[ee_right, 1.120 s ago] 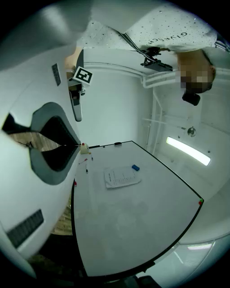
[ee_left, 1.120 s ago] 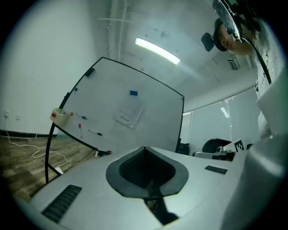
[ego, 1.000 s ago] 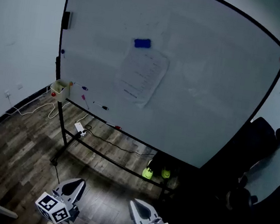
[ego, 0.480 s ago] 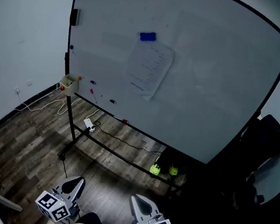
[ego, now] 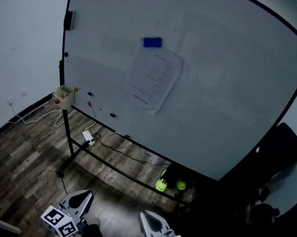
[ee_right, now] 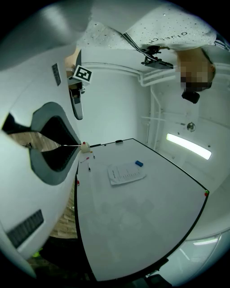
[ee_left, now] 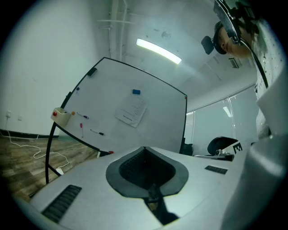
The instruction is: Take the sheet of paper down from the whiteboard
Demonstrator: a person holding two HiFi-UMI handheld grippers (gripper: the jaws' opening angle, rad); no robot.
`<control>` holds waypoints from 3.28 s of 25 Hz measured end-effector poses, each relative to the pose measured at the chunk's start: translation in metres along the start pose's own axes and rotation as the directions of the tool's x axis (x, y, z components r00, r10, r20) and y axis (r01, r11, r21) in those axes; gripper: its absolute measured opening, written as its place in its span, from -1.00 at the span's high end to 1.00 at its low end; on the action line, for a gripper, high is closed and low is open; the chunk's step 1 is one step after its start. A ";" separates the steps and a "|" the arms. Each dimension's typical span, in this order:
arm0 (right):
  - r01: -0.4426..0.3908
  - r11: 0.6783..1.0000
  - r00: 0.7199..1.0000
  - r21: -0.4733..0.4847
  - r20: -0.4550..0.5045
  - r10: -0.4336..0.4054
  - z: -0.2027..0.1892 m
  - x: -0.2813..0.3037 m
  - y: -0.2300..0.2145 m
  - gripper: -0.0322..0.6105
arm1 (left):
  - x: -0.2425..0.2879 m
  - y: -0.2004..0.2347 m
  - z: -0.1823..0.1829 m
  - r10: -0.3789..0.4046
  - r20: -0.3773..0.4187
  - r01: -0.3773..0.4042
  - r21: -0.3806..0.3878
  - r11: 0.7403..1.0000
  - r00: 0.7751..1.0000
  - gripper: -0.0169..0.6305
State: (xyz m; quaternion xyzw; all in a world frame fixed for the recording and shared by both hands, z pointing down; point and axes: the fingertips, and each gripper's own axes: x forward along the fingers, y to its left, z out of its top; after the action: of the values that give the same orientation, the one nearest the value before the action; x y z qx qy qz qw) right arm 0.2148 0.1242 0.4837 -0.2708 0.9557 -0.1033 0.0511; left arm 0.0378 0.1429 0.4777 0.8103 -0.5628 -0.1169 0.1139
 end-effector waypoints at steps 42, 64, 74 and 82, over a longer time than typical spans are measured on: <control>0.223 0.974 0.975 0.025 -0.023 -0.223 0.001 0.275 -0.118 0.84 | 0.191 0.236 0.053 -0.204 -0.082 0.208 0.042 0.977 0.976 0.91; 0.292 0.956 0.950 0.040 0.100 -0.295 0.046 0.283 -0.190 0.84 | 0.277 0.232 0.086 -0.251 -0.010 0.251 0.098 0.963 0.968 0.84; 0.289 0.955 0.940 0.063 0.171 -0.295 0.077 0.290 -0.226 0.83 | 0.304 0.220 0.095 -0.273 0.003 0.270 0.129 0.954 0.962 0.49; 0.257 0.963 0.937 0.075 0.223 -0.268 0.104 0.300 -0.246 0.76 | 0.324 0.221 0.116 -0.265 0.044 0.255 0.165 0.953 0.963 0.46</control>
State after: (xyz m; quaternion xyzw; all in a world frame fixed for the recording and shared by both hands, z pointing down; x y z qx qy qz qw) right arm 0.1007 -0.2567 0.4252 -0.4049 0.8960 -0.0984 0.1537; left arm -0.0843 -0.2430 0.4183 0.8795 -0.4620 -0.1128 0.0146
